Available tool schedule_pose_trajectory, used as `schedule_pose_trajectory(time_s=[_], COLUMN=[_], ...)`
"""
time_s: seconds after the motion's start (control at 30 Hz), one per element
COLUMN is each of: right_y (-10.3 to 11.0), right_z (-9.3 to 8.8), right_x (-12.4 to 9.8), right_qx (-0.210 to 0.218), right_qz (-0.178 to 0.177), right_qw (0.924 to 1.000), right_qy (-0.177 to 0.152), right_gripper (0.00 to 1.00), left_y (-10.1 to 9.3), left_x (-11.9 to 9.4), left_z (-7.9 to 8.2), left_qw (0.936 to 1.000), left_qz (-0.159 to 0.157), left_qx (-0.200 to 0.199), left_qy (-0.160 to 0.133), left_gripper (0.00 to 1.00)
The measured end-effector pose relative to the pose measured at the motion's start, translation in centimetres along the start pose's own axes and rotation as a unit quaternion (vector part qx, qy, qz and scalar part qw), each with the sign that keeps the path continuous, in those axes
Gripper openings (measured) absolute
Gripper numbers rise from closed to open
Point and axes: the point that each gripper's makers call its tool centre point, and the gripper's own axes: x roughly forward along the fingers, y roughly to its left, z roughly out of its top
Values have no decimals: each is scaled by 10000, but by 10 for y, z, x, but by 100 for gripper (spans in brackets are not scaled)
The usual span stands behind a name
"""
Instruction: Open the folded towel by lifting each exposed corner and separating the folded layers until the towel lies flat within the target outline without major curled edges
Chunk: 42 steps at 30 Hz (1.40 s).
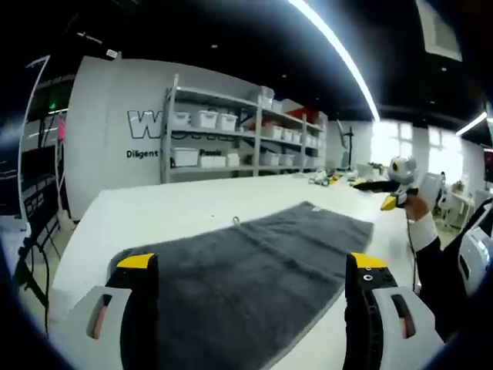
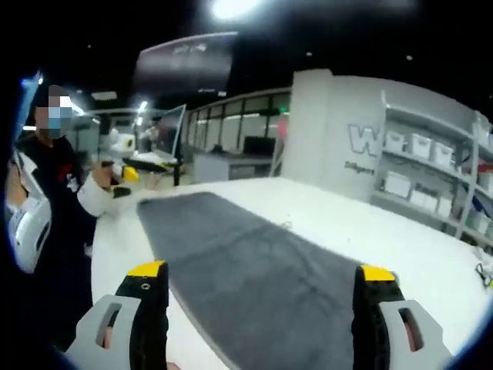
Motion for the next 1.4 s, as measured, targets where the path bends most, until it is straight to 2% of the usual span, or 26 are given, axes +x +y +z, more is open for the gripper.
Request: schedule_pose_trajectory(time_s=[0.3, 0.37, 0.47, 0.63, 0.8, 0.9, 1.0, 1.1, 1.23, 1.4], right_y=[16, 16, 13, 8, 6, 3, 1, 0, -7, -14], right_z=[7, 6, 3, 0, 1, 2, -1, 2, 10, 14], right_x=[-21, -24, -26, -29, -32, -34, -34, -35, -40, -45], right_qx=[183, 143, 149, 142, 185, 214, 244, 269, 370, 363], right_qz=[-23, -25, -97, -185, -169, -163, -128, -74, -156, -153], right_qw=[9998, 9999, 9998, 9997, 9997, 9996, 9996, 9996, 9986, 9980], right_qy=[-38, 6, 77, 124, 72, 35, 69, -38, -331, -491], right_gripper=[100, 100, 100, 100, 100, 100, 100, 100, 100, 100], left_y=[-7, -10, -12, -10, -9, -8, -9, -13, -18, -20], left_x=[-15, -18, -21, -23, -24, -21, -19, -15, -12, -12], left_z=[-5, -7, -4, -8, -7, -13, -12, -9, -8, 2], left_qw=[9995, 9994, 9996, 9992, 9992, 9982, 9983, 9988, 9982, 9988], left_qz=[225, 174, 168, 191, 227, 305, 301, 194, 196, 218], left_qx=[1, 31, 32, 10, 10, 62, 63, 43, 133, 162], left_qy=[226, 296, 242, 344, 343, 507, 499, 453, 543, 406], left_gripper=[100, 100, 100, 100, 100, 100, 100, 100, 100, 100])
